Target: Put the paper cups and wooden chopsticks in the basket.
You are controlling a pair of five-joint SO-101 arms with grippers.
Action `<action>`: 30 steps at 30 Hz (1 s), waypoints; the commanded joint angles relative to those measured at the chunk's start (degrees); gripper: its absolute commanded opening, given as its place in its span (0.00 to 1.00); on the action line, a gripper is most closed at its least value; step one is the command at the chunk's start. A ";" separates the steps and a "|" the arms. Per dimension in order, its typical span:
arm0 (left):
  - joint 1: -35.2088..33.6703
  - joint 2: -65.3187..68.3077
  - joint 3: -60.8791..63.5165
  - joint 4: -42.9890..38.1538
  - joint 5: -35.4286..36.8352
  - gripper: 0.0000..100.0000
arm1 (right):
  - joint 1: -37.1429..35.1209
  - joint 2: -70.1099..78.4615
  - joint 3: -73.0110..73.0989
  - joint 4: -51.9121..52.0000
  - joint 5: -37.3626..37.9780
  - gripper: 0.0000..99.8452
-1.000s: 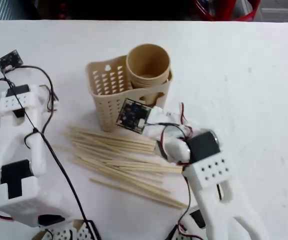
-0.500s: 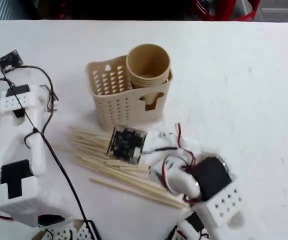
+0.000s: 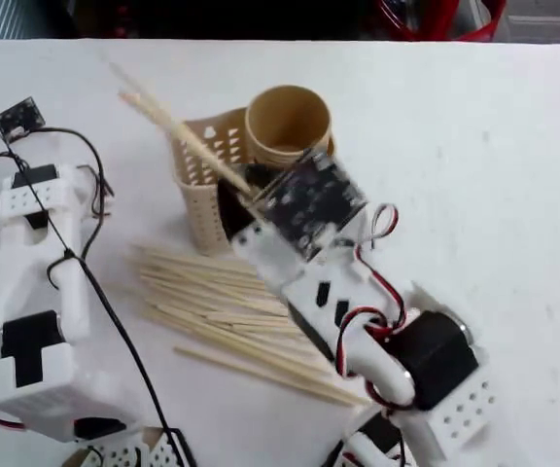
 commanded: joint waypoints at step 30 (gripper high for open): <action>-0.13 -1.19 -0.18 -1.05 0.62 0.15 | 6.90 40.40 1.05 -66.24 -22.86 0.02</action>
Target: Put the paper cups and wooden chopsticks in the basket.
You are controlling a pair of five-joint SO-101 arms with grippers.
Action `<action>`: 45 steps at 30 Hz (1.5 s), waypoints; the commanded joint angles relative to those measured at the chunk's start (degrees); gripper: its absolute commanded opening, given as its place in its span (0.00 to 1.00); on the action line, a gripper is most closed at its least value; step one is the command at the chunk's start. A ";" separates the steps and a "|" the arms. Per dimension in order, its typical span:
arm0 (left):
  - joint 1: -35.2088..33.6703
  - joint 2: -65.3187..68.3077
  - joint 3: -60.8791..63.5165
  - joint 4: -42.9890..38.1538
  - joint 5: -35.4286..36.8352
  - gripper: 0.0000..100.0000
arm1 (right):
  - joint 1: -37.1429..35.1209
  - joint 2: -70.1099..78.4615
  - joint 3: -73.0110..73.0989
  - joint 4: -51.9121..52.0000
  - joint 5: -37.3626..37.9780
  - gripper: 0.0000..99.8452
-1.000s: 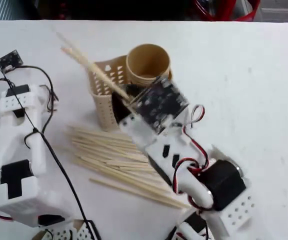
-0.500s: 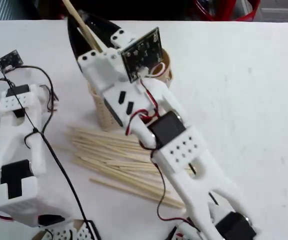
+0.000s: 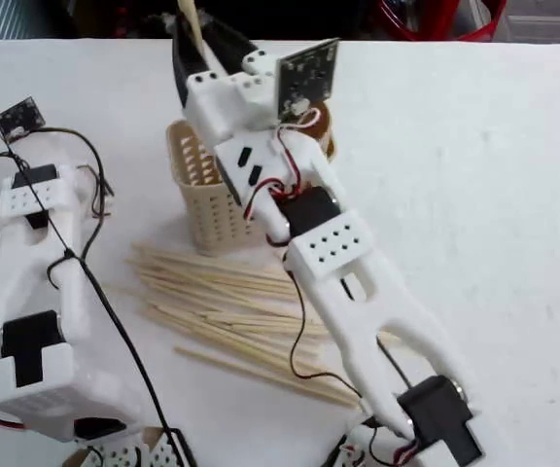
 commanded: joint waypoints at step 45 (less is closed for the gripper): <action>-0.22 -1.19 -0.62 -1.05 0.62 0.15 | -3.65 -15.78 15.65 22.73 12.48 0.14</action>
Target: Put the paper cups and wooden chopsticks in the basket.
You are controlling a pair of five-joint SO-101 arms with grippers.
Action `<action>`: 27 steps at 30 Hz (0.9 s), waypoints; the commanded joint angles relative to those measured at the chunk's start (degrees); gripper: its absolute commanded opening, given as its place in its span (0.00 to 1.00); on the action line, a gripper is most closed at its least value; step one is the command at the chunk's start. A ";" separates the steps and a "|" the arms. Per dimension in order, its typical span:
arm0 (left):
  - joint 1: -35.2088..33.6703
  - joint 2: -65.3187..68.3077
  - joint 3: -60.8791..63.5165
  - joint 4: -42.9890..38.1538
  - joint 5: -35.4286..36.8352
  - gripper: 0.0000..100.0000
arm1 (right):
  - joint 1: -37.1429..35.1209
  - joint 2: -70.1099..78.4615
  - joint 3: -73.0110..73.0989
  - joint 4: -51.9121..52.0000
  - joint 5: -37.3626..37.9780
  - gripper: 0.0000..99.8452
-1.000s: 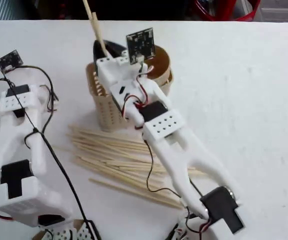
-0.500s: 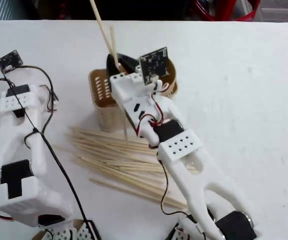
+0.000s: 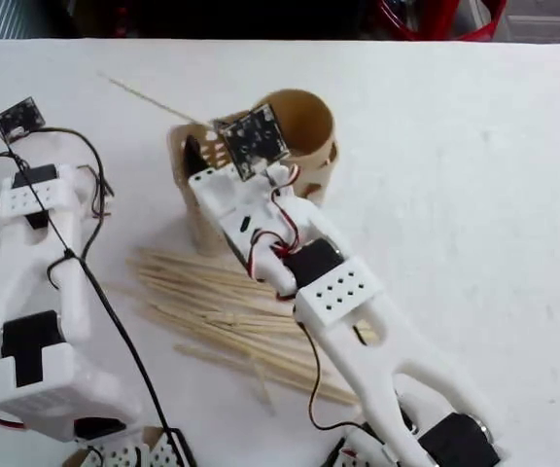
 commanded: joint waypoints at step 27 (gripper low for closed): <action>-0.57 -1.27 -4.04 4.57 -6.95 0.15 | -0.04 -3.47 -1.41 70.99 39.30 0.14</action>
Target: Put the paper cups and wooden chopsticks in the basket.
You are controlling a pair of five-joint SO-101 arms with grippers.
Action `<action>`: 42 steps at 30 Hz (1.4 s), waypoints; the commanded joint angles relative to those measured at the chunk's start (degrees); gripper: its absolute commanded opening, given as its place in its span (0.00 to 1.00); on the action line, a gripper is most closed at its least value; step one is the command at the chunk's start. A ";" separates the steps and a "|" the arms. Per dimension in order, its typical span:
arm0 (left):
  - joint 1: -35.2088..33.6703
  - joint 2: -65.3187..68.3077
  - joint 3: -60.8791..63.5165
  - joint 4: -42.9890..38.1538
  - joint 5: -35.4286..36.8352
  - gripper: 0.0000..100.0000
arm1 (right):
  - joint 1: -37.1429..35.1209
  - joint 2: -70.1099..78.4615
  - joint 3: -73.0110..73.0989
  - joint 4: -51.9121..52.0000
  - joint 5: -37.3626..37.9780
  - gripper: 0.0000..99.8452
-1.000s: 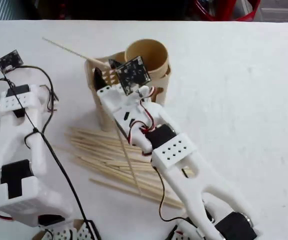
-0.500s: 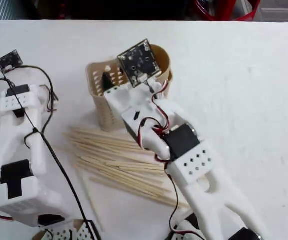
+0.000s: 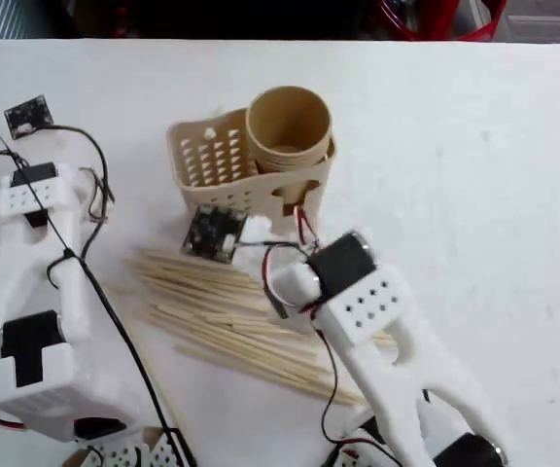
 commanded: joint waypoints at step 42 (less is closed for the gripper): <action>-4.35 -27.82 13.36 44.48 -66.46 0.15 | 22.29 -10.24 45.36 -32.31 5.98 0.11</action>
